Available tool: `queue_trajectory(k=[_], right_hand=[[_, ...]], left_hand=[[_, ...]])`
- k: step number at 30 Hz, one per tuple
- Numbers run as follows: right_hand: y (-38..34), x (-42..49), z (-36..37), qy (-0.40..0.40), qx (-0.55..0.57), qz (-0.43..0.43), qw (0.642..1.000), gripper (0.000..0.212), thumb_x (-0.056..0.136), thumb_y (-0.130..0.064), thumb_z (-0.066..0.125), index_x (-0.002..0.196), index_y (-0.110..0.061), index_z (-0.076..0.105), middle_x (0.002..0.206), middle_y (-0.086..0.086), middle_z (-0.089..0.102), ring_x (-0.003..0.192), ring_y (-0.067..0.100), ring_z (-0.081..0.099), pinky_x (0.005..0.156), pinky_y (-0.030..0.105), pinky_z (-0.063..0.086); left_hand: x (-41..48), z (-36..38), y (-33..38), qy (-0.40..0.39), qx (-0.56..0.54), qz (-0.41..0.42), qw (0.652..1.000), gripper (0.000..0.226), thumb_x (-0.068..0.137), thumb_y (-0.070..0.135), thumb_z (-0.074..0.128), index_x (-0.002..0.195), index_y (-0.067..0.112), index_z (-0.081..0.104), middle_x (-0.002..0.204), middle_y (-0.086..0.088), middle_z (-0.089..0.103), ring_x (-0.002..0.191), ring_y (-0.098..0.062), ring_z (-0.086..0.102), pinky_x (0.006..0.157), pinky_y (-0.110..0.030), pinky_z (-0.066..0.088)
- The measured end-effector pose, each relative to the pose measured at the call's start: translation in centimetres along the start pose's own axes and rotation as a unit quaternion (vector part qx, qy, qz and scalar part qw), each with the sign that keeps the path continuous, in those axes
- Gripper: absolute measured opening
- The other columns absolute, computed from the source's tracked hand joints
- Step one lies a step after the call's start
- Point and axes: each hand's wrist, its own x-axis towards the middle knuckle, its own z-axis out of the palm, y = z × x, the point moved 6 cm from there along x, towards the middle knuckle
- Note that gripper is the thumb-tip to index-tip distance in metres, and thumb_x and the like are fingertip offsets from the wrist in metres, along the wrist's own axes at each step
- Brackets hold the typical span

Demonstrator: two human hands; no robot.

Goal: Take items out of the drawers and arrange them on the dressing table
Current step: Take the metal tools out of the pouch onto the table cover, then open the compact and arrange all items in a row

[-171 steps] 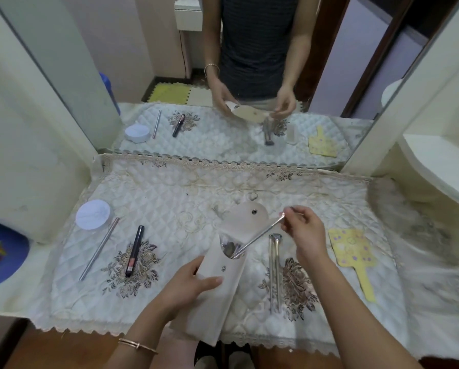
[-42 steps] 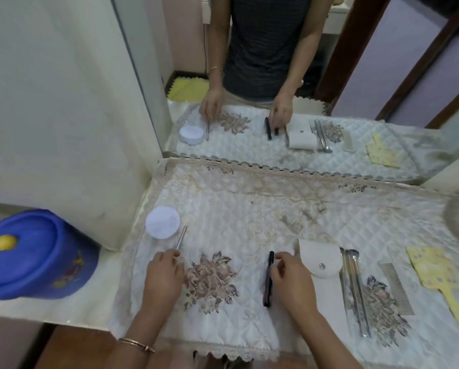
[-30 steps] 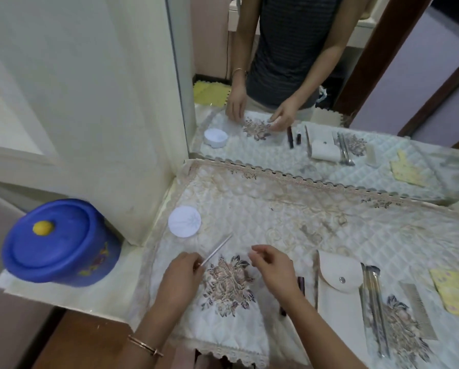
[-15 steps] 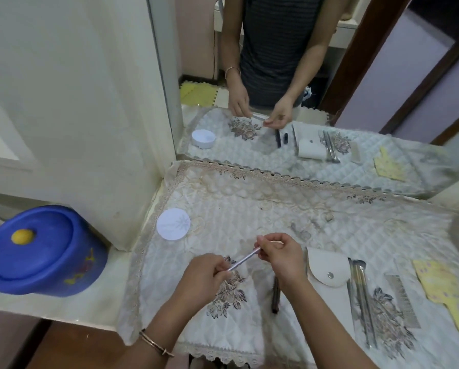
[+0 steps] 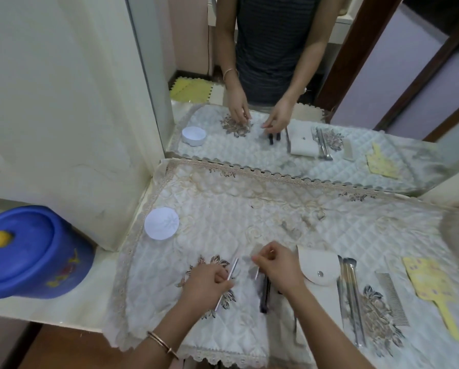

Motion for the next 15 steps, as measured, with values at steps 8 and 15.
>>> queue_trajectory(k=[8, 15], right_hand=[[1.8, -0.9, 2.9, -0.012, -0.18, -0.058, 0.982, 0.014, 0.085, -0.027, 0.059, 0.077, -0.018, 0.052, 0.069, -0.004, 0.05, 0.072, 0.016, 0.05, 0.064, 0.027, 0.038], [1.4, -1.4, 2.4, 0.041, -0.116, -0.087, 0.989, 0.013, 0.086, -0.014, 0.056, 0.094, -0.006, 0.063, 0.078, 0.0, 0.055, 0.074, 0.014, 0.051, 0.068, 0.025, 0.039]], left_hand=[[-0.1, 3.0, -0.7, 0.023, 0.012, -0.042, 0.999, 0.019, 0.078, 0.022, 0.069, 0.079, 0.021, 0.049, 0.059, 0.013, 0.048, 0.069, -0.015, 0.06, 0.069, -0.027, 0.045], [-0.1, 3.4, -0.6, 0.023, 0.038, -0.028, 0.999, 0.02, 0.081, 0.027, 0.066, 0.093, 0.013, 0.057, 0.067, 0.005, 0.049, 0.069, -0.014, 0.049, 0.062, -0.025, 0.034]])
